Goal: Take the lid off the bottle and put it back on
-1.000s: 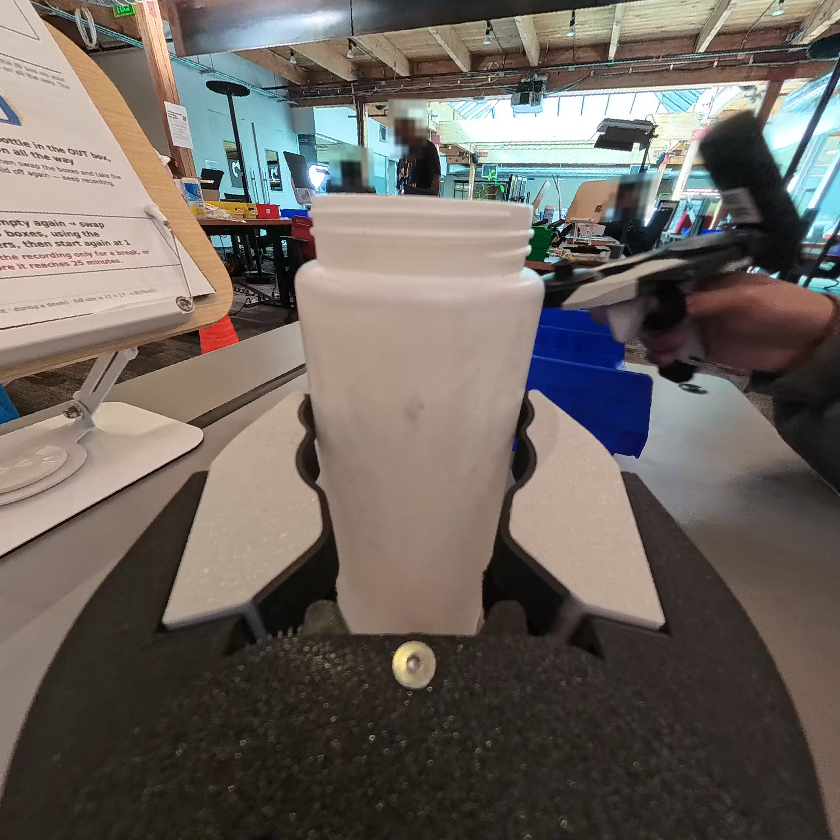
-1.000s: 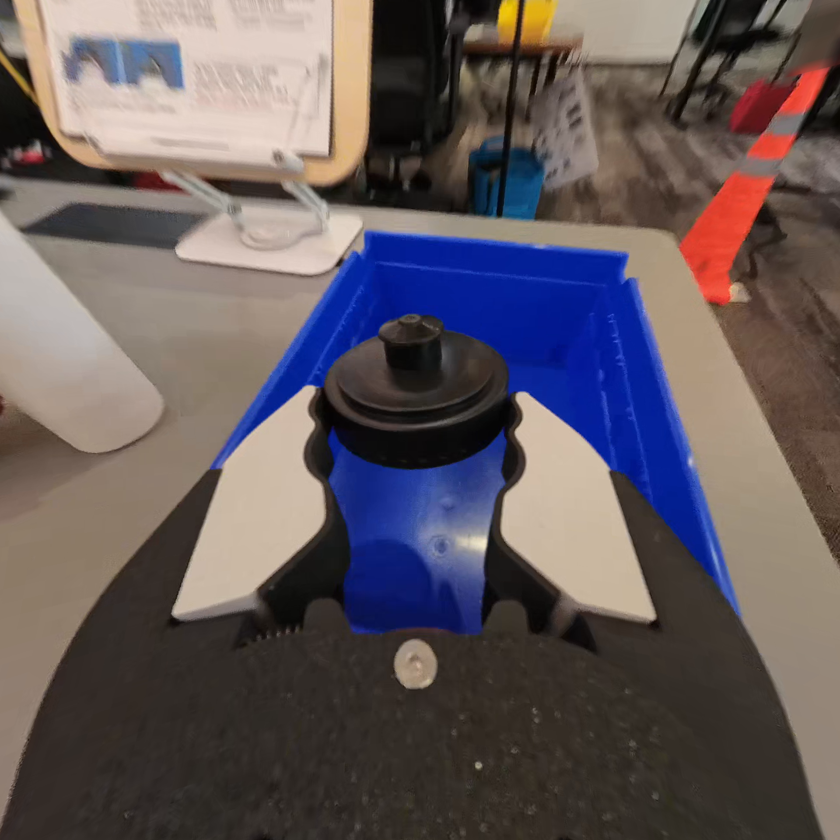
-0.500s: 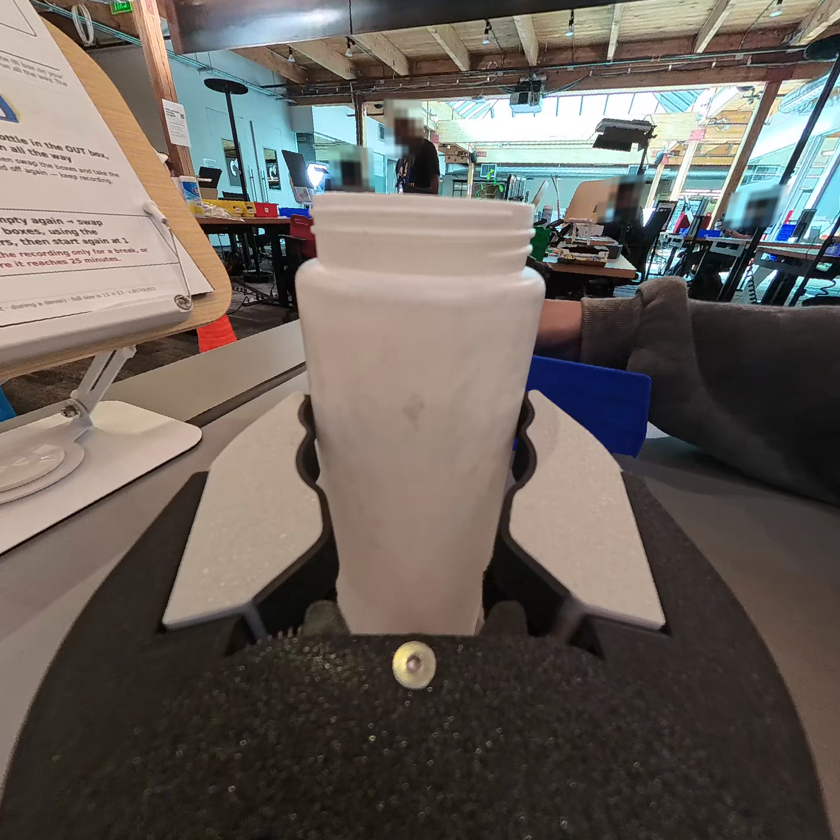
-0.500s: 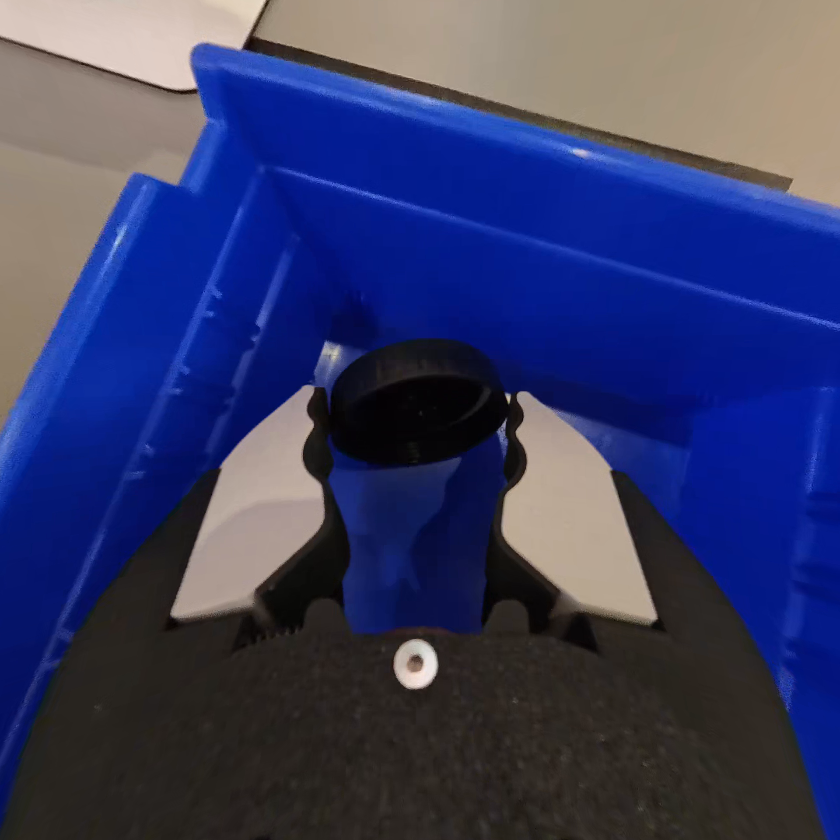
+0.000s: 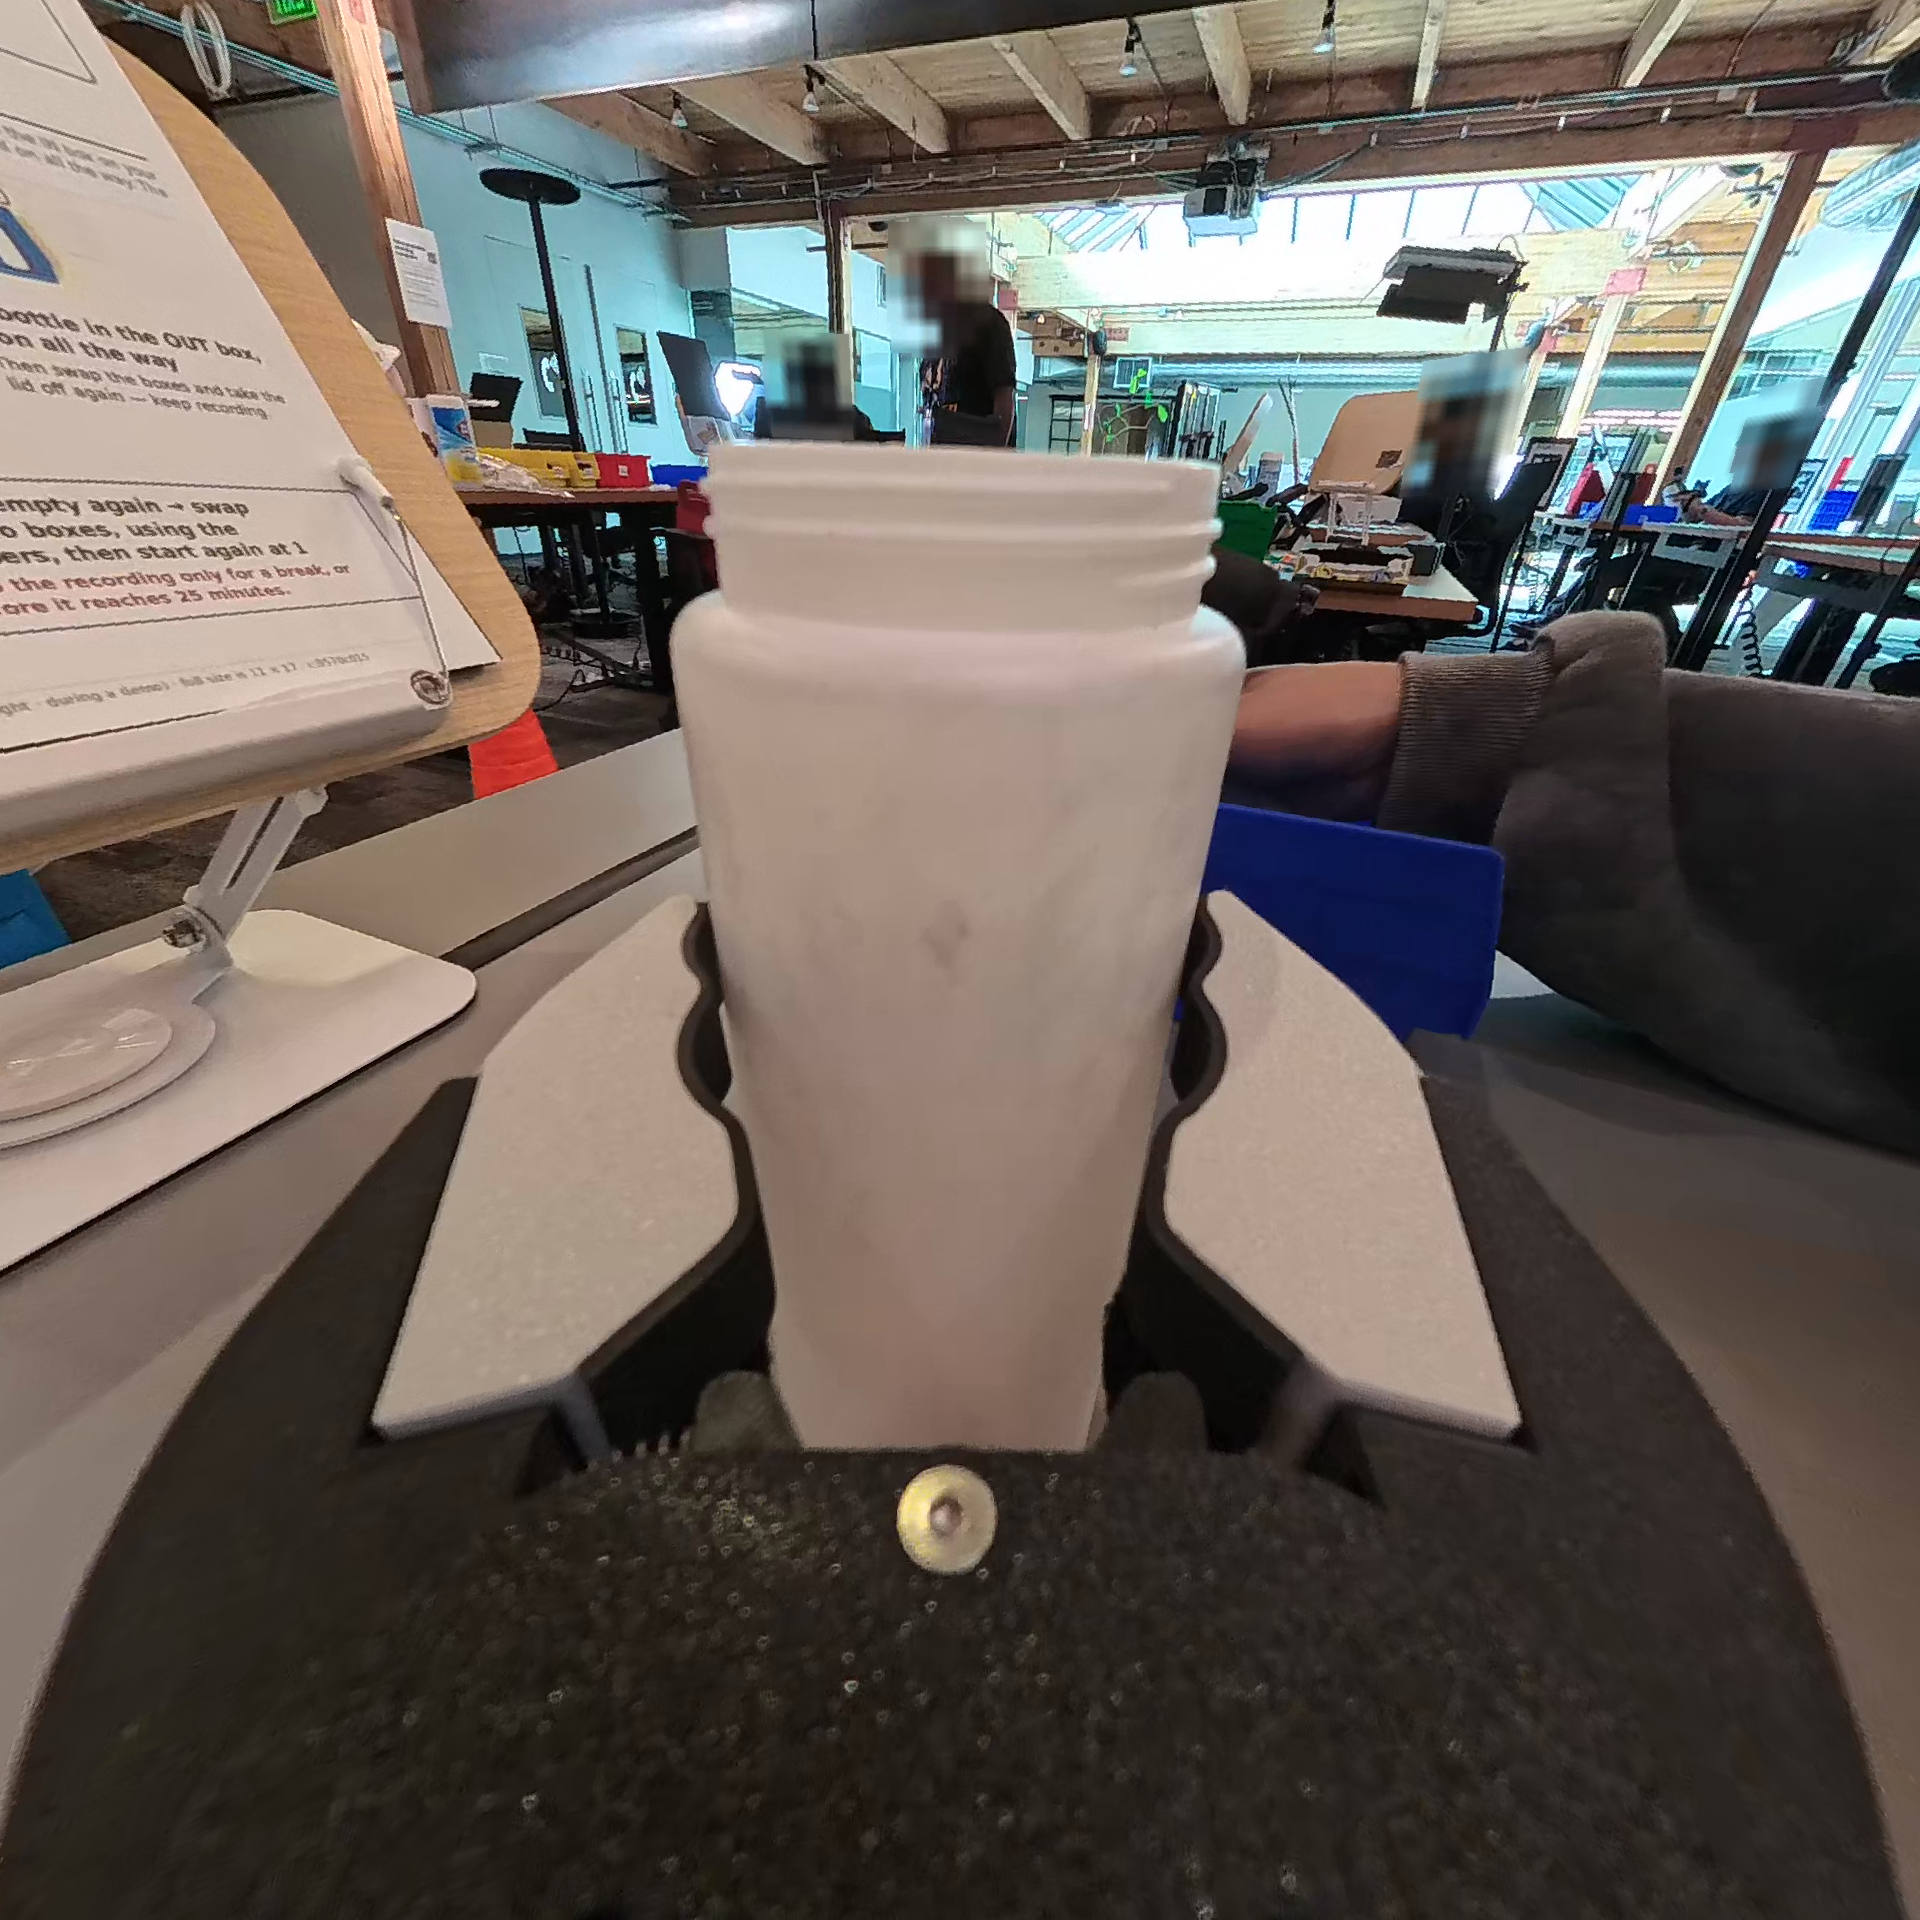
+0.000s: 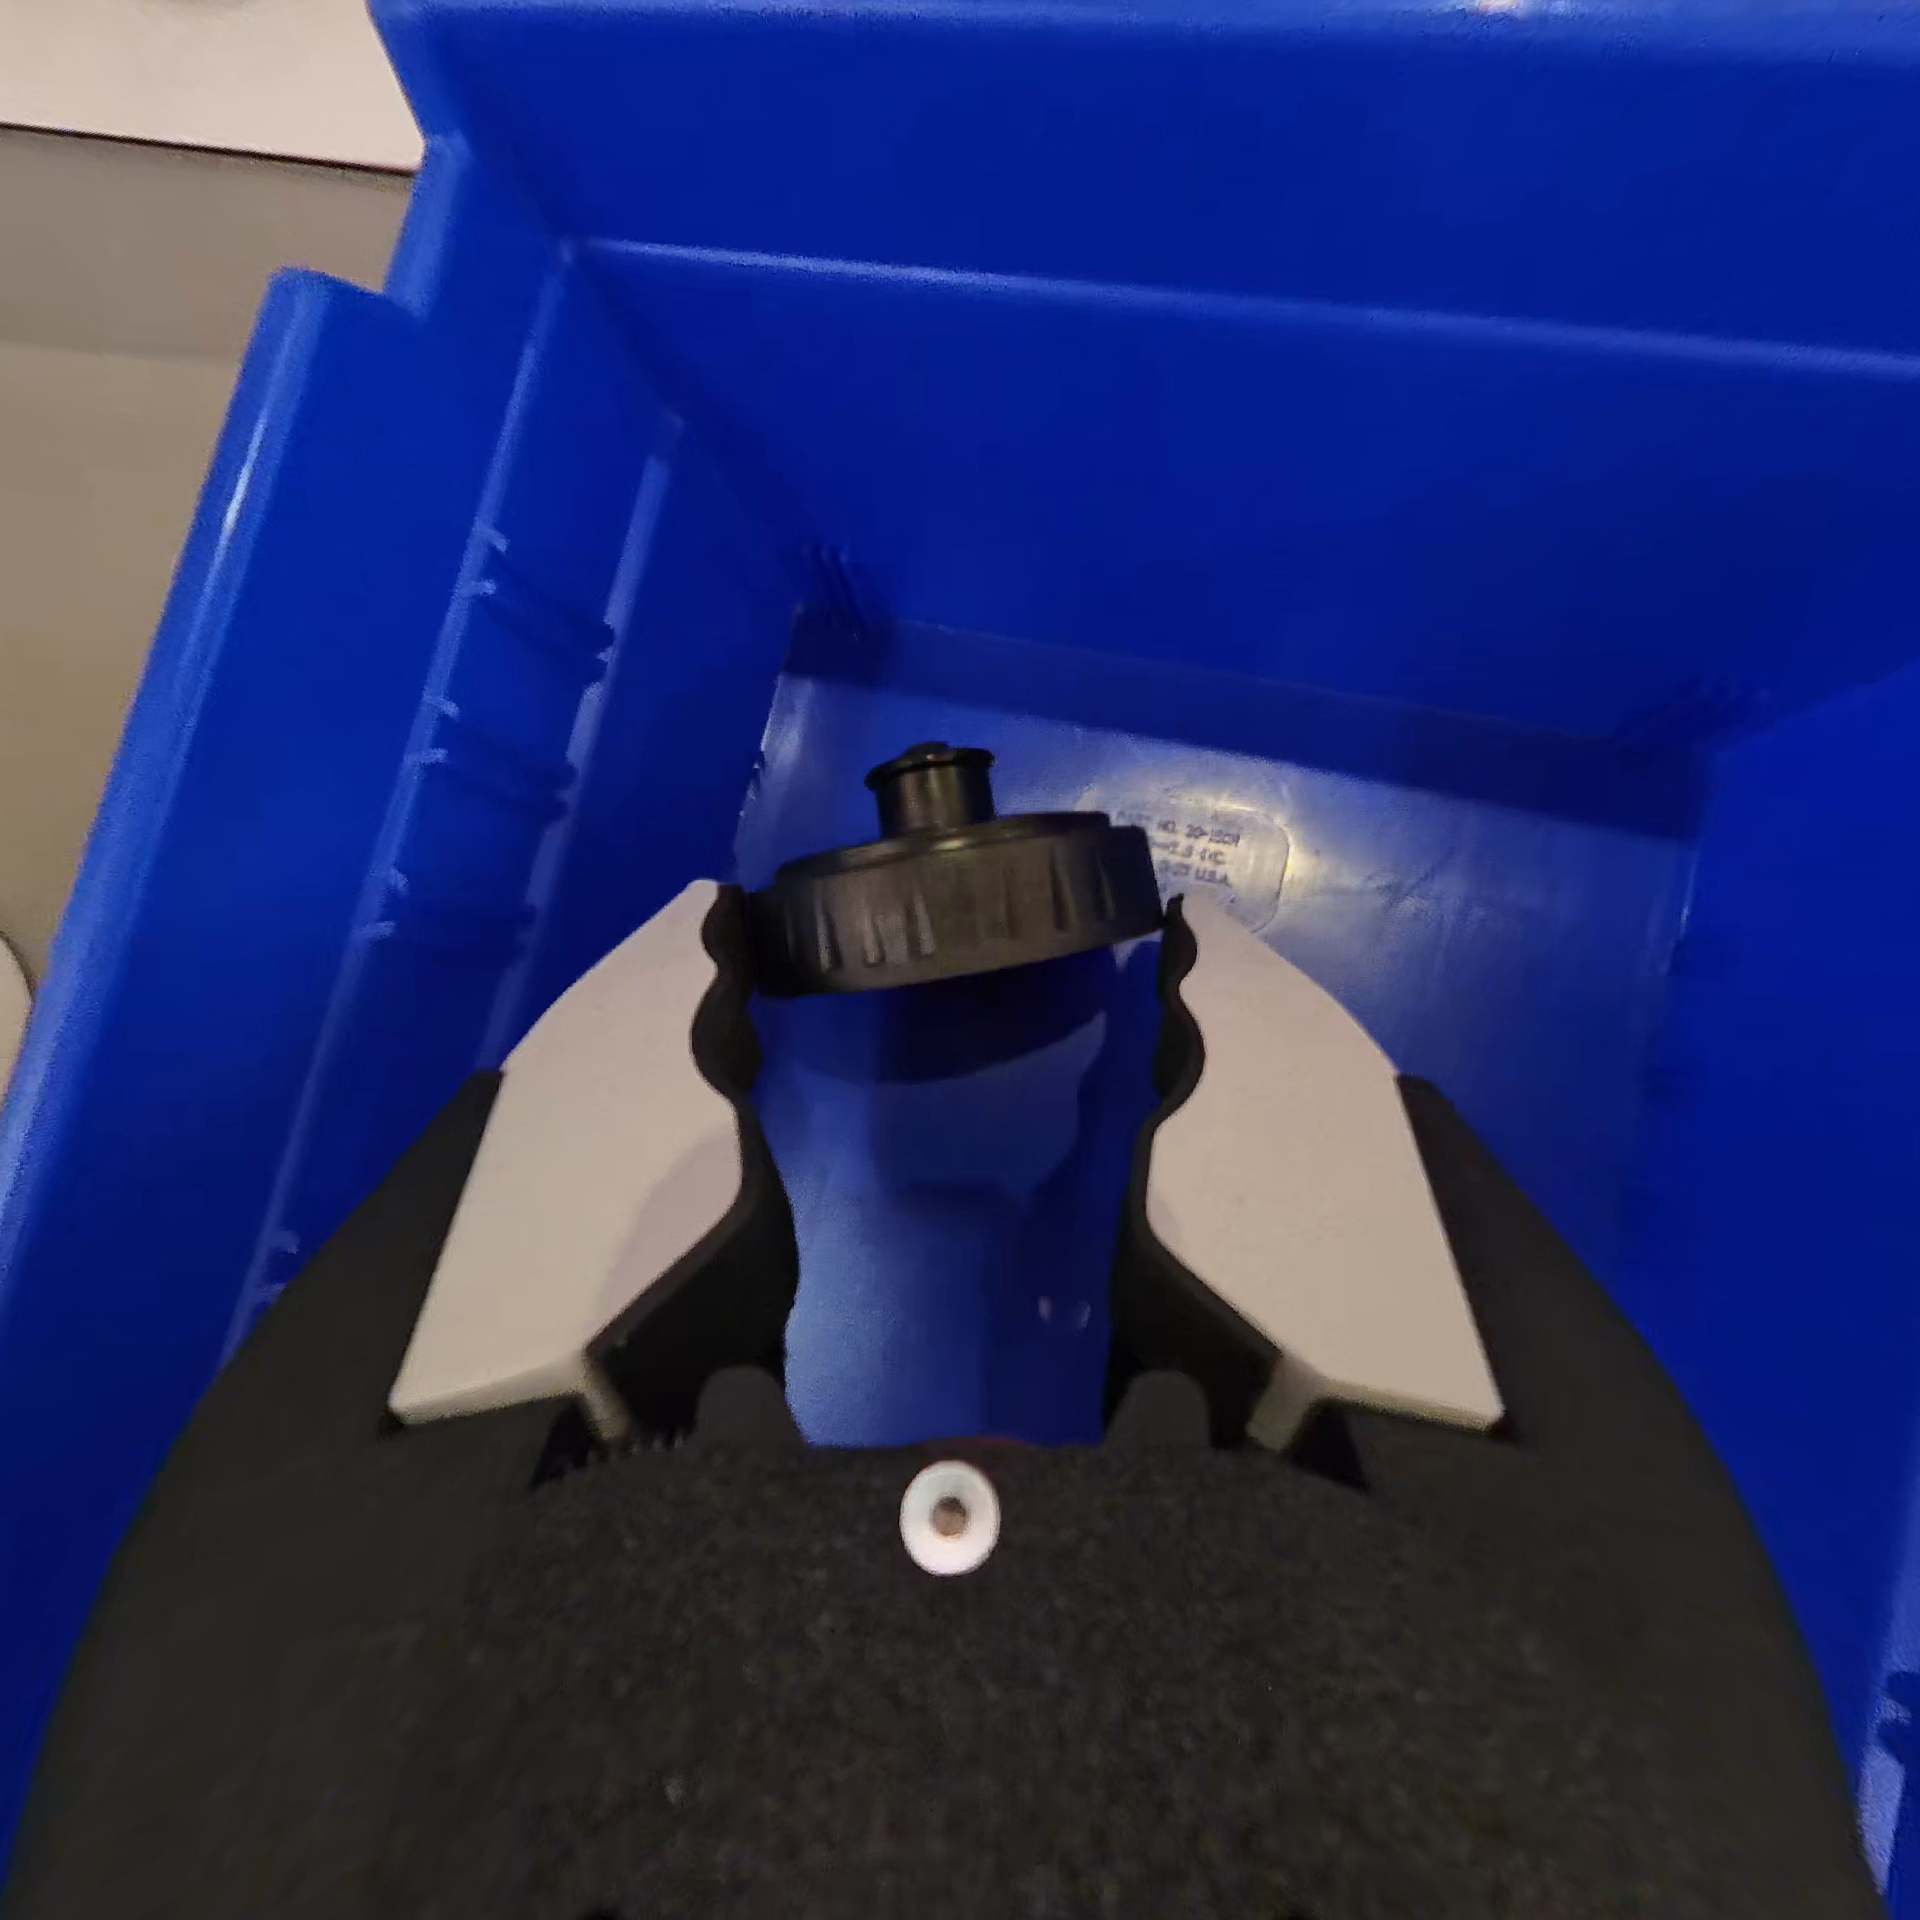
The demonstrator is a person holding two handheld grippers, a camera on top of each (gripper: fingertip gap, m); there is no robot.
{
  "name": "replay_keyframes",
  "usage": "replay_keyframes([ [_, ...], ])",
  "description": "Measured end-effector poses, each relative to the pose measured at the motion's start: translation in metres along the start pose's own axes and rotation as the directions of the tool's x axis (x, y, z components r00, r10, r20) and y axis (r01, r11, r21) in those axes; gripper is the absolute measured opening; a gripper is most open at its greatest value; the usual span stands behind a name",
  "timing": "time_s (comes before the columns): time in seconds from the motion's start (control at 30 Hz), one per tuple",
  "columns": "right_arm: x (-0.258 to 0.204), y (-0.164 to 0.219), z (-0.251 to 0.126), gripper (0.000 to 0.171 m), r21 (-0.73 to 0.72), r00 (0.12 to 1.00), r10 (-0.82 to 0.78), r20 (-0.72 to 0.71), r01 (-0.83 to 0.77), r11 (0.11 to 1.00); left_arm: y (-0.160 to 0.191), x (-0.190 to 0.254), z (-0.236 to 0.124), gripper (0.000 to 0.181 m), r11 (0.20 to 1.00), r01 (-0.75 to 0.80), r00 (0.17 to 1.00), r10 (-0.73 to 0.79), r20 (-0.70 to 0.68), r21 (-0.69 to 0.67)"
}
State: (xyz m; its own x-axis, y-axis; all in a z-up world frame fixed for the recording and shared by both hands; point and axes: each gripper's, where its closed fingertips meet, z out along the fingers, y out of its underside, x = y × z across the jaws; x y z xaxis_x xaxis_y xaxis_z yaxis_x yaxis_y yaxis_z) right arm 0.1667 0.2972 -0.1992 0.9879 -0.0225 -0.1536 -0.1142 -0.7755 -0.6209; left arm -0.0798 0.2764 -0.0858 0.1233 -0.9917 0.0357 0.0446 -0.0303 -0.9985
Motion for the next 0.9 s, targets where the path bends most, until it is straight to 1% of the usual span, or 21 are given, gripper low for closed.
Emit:
replay_keyframes([
  [0.1,-0.001,0.005,-0.002,0.075,-0.031,1.000,0.010,0.001,-0.010,0.999,0.000,0.000,0.000,0.084,1.000,-0.003,1.000,0.003,0.006,-0.001],
  [0.13,-0.003,0.012,-0.002,0.075,-0.076,1.000,0.008,0.010,-0.007,0.997,0.000,0.000,0.000,0.084,1.000,-0.004,1.000,0.004,0.009,-0.001],
  [0.17,-0.005,0.025,0.000,0.075,-0.154,1.000,-0.007,0.020,0.010,0.988,0.000,0.000,0.000,0.084,1.000,-0.004,1.000,0.004,0.011,-0.002],
  [0.2,-0.006,0.028,0.000,0.075,-0.165,0.998,-0.061,0.007,0.061,0.984,0.000,0.000,0.000,0.084,1.000,-0.005,1.000,0.005,0.012,-0.003],
  [0.23,-0.004,0.023,0.000,0.074,-0.139,0.994,-0.104,-0.022,0.100,0.985,0.000,0.000,0.000,0.084,1.000,-0.005,1.000,0.005,0.013,-0.004],
  [0.27,-0.003,0.022,0.001,0.074,-0.141,0.994,-0.108,-0.034,0.102,0.985,0.000,0.000,0.000,0.084,1.000,-0.005,1.000,0.005,0.013,-0.003],
  [0.37,-0.007,0.020,0.012,0.075,-0.176,0.997,-0.083,0.001,0.082,0.981,0.000,-0.001,0.000,0.084,1.000,-0.005,1.000,0.005,0.013,-0.002],
  [0.4,-0.005,0.016,0.015,0.075,-0.163,0.994,-0.107,-0.011,0.104,0.981,0.000,-0.001,0.000,0.084,1.000,-0.006,1.000,0.006,0.013,-0.003],
  [0.5,-0.001,0.014,0.018,0.075,-0.182,0.989,-0.140,-0.036,0.132,0.974,0.001,-0.001,0.000,0.084,1.000,-0.007,1.000,0.007,0.014,-0.004],
  [0.53,-0.002,0.013,0.018,0.077,-0.173,0.990,-0.138,-0.030,0.131,0.976,0.001,-0.001,0.000,0.084,1.000,-0.007,1.000,0.007,0.013,-0.004],
  [0.57,-0.002,0.013,0.016,0.084,-0.156,0.990,-0.134,-0.030,0.128,0.979,0.001,-0.001,0.000,0.084,1.000,-0.007,1.000,0.007,0.013,-0.003],
  [0.63,-0.001,0.012,0.002,0.081,-0.098,0.987,-0.152,-0.053,0.146,0.984,0.001,-0.001,0.000,0.084,1.000,-0.007,1.000,0.007,0.012,-0.001],
  [0.67,-0.002,0.010,-0.013,0.082,-0.055,0.983,-0.168,-0.074,0.164,0.985,0.001,-0.001,0.000,0.084,1.000,-0.007,1.000,0.007,0.013,-0.001],
  [0.73,-0.006,0.010,-0.053,0.092,0.045,0.973,-0.191,-0.129,0.198,0.979,0.001,-0.001,0.000,0.084,1.000,-0.006,1.000,0.006,0.013,-0.001],
  [0.8,-0.024,0.015,-0.100,0.093,0.217,0.975,-0.179,-0.129,0.204,0.955,0.001,-0.001,0.000,0.084,1.000,-0.003,1.000,0.003,0.014,0.002],
  [0.87,-0.052,0.034,-0.140,0.093,0.410,0.986,-0.155,-0.066,0.168,0.897,0.002,-0.002,0.000,0.084,1.000,-0.003,1.000,0.002,0.027,0.009],
  [0.9,-0.062,0.046,-0.158,0.090,0.486,0.989,-0.140,-0.050,0.147,0.861,0.002,-0.002,-0.001,0.084,1.000,-0.013,0.999,0.013,0.038,0.015],
])
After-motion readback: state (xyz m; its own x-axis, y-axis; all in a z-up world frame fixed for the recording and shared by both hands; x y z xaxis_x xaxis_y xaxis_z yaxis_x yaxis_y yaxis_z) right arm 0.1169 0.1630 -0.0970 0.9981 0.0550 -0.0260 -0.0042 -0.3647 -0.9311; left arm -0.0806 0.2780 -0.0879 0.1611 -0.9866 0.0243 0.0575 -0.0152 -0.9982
